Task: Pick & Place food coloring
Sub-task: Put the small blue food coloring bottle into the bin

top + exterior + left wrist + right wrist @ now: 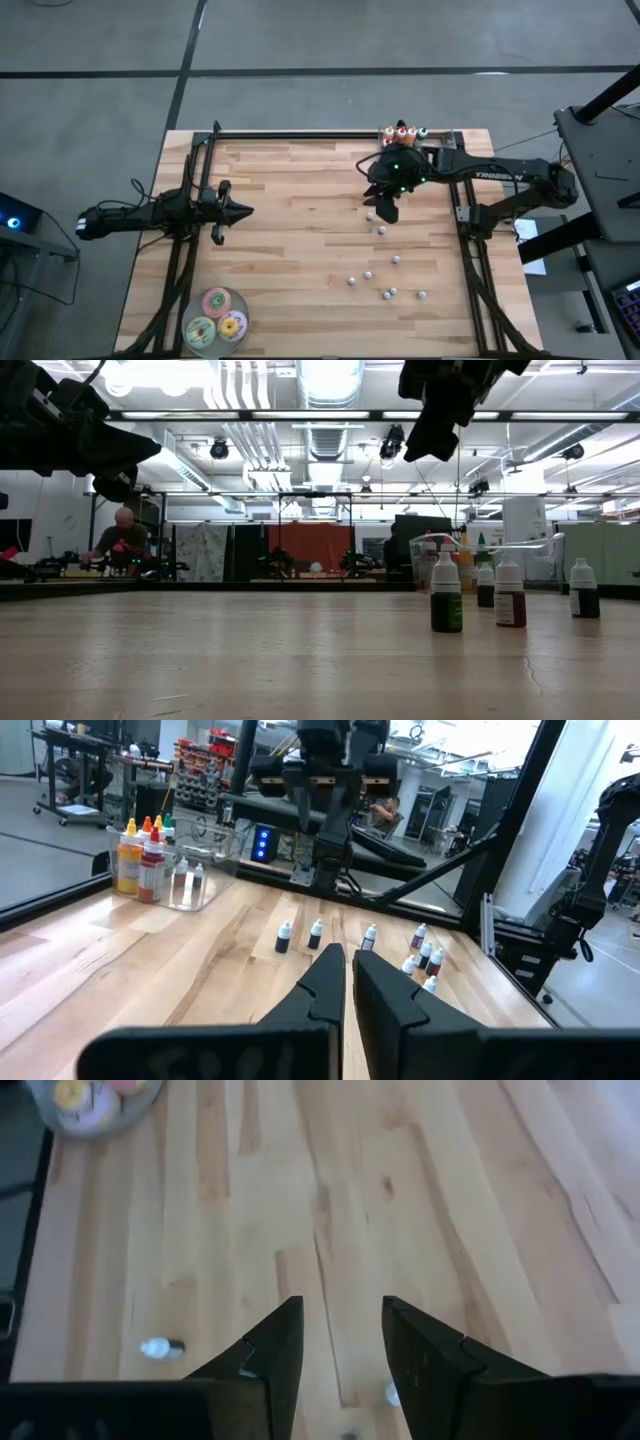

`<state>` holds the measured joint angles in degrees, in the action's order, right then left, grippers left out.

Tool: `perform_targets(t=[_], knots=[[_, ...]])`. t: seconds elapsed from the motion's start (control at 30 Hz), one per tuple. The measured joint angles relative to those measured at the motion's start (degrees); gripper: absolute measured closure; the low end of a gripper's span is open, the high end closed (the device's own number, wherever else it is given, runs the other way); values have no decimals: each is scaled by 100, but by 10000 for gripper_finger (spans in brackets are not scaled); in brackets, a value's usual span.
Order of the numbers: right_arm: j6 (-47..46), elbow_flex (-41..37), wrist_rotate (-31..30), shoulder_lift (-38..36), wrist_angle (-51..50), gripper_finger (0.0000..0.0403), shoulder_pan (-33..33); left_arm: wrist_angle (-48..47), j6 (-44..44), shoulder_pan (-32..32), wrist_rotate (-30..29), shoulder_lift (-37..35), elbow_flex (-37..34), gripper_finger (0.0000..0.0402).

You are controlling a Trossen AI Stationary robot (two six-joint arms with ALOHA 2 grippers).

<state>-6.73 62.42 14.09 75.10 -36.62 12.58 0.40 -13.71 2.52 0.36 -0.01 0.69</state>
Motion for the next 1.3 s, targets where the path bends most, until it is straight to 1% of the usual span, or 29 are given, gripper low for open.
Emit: perform_targets(t=[0.3,0.5,0.67,0.77,1.1,1.3], knots=[[709,934,-9,907,-1166,260,-74,-1,0,0,0,0,1,402],[1209,1138,-27,1334,-1332,248,-99,0,1,0,0,0,1,402],[1371,1052,-97,1465,-1373,239,-164,-1,2,0,0,0,2,402],[1391,925,-311,1477,-1366,228,-230,-1,2,0,0,0,0,402],[1282,402,-553,1477,-1320,173,-309,0,2,0,0,0,2,402],[1292,-47,-577,1479,-893,156,-308,0,2,0,0,0,0,402]])
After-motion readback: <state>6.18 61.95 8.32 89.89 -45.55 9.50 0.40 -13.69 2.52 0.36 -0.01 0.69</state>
